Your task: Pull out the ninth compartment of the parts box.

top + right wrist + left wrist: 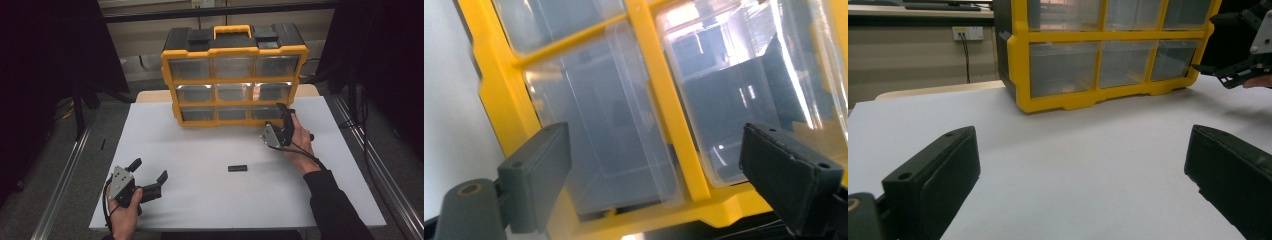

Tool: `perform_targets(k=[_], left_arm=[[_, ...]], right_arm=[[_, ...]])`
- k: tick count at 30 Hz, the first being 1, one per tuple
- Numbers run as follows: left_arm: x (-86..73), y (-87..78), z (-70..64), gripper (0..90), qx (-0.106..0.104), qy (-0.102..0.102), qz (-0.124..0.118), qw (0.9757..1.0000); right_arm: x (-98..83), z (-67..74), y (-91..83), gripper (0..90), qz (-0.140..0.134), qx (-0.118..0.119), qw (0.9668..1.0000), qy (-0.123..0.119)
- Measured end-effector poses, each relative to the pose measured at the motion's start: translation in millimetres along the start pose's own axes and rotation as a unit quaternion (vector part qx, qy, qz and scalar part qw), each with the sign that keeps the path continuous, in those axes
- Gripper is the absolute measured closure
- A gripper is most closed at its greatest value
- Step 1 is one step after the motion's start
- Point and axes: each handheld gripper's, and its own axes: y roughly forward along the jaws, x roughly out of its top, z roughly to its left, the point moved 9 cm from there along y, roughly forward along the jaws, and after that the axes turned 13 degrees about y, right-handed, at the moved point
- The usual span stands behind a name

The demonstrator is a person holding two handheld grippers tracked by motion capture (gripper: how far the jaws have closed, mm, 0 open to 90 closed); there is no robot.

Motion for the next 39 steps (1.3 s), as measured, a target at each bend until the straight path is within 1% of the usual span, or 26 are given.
perform_targets(k=[1,3,6,8,9,10,12,13,14,15,17,18,19,20,21,22,25,26,29,31,33,34,35,36,37,39], left_arm=[[0.0,0.0,0.0,1.5,0.000,0.000,0.000,1.0000],[0.1,0.3,-0.1,1.5,0.001,-0.001,-0.001,1.0000],[-0.2,-0.1,-0.1,1.5,0.000,0.002,0.001,1.0000],[0.3,-0.4,0.0,1.5,0.000,0.000,-0.001,1.0000],[0.5,-0.7,0.2,1.5,0.000,0.000,-0.001,1.0000],[0.5,-0.7,0.3,1.5,0.000,0.000,-0.001,1.0000],[0.3,-0.5,0.3,1.5,0.000,-0.001,-0.001,1.0000],[0.3,-0.5,0.0,1.5,0.000,-0.001,-0.001,1.0000],[0.4,-0.5,0.1,1.5,0.000,-0.001,-0.001,1.0000],[0.4,-0.6,0.3,1.5,0.000,0.001,-0.001,1.0000],[0.3,-0.5,0.1,1.5,0.000,-0.001,-0.001,1.0000],[0.5,-0.6,0.2,1.5,0.000,-0.001,-0.002,1.0000],[0.9,-0.6,0.1,1.5,0.000,-0.001,-0.003,1.0000],[1.5,-0.8,-0.3,1.6,0.000,-0.002,-0.006,1.0000],[1.5,-0.8,-0.3,1.5,0.000,-0.002,-0.006,1.0000],[1.3,-0.8,-0.2,1.5,0.000,-0.001,-0.005,1.0000],[1.1,-0.8,0.0,1.5,0.000,-0.001,-0.004,1.0000],[1.3,-0.9,-0.1,1.5,0.000,-0.001,-0.005,1.0000],[1.3,-0.8,0.4,1.5,0.001,-0.002,-0.005,1.0000],[1.3,-0.9,0.4,1.6,0.001,-0.002,-0.005,1.0000],[1.2,-0.9,0.5,1.5,0.002,-0.003,-0.005,1.0000],[1.0,-0.8,0.3,1.5,0.001,-0.004,-0.005,1.0000],[0.9,-0.7,0.1,1.5,0.001,-0.004,-0.004,1.0000],[0.8,-0.6,-0.2,1.5,-0.001,-0.004,-0.004,1.0000],[0.8,-0.7,-0.2,1.5,-0.001,-0.004,-0.004,1.0000],[1.1,-1.0,0.1,1.5,0.000,-0.005,-0.005,1.0000]], right_arm=[[0.0,0.0,0.0,15.1,0.000,0.000,1.0000,0.000],[-2.7,1.2,2.4,18.4,0.004,-0.004,0.9995,-0.031],[-6.5,1.8,5.3,20.3,0.011,-0.008,0.9992,-0.037],[-8.8,-0.3,6.1,22.6,0.018,-0.020,0.9982,-0.053],[-8.8,-0.3,6.1,22.6,0.018,-0.020,0.9982,-0.053],[-10.8,-0.4,6.8,25.8,0.022,-0.026,0.9974,-0.063],[-11.7,-0.3,6.9,27.1,0.024,-0.029,0.9970,-0.067],[-12.9,0.0,7.6,29.0,0.026,-0.029,0.9964,-0.075],[-15.2,0.6,8.1,32.8,0.033,-0.032,0.9954,-0.084],[-15.2,0.6,8.1,32.8,0.033,-0.032,0.9954,-0.084],[-15.6,1.3,8.7,36.1,0.033,-0.033,0.9956,-0.081],[-15.4,1.1,9.0,37.5,0.031,-0.038,0.9952,-0.085],[-14.5,-0.2,9.7,41.1,0.031,-0.043,0.9934,-0.102],[-16.3,2.0,11.2,44.1,0.035,-0.043,0.9938,-0.097],[-16.3,2.0,11.2,44.1,0.035,-0.043,0.9938,-0.097],[-15.4,0.8,12.2,45.7,0.033,-0.044,0.9924,-0.110],[-18.9,2.0,15.2,50.6,0.039,-0.047,0.9923,-0.108],[-21.7,2.6,16.2,54.2,0.048,-0.048,0.9919,-0.108],[-24.5,3.0,17.4,58.1,0.052,-0.048,0.9915,-0.110],[-25.1,2.9,17.4,59.0,0.054,-0.049,0.9912,-0.111],[-23.4,0.5,18.1,61.5,0.052,-0.053,0.9896,-0.124],[-23.4,0.7,18.5,61.5,0.054,-0.053,0.9896,-0.122],[-25.0,2.1,19.5,61.6,0.064,-0.055,0.9892,-0.120],[-25.0,2.1,19.5,61.6,0.064,-0.055,0.9892,-0.120],[-24.0,2.5,21.3,62.6,0.058,-0.058,0.9869,-0.139],[-24.3,2.8,21.4,64.1,0.058,-0.058,0.9867,-0.140]])
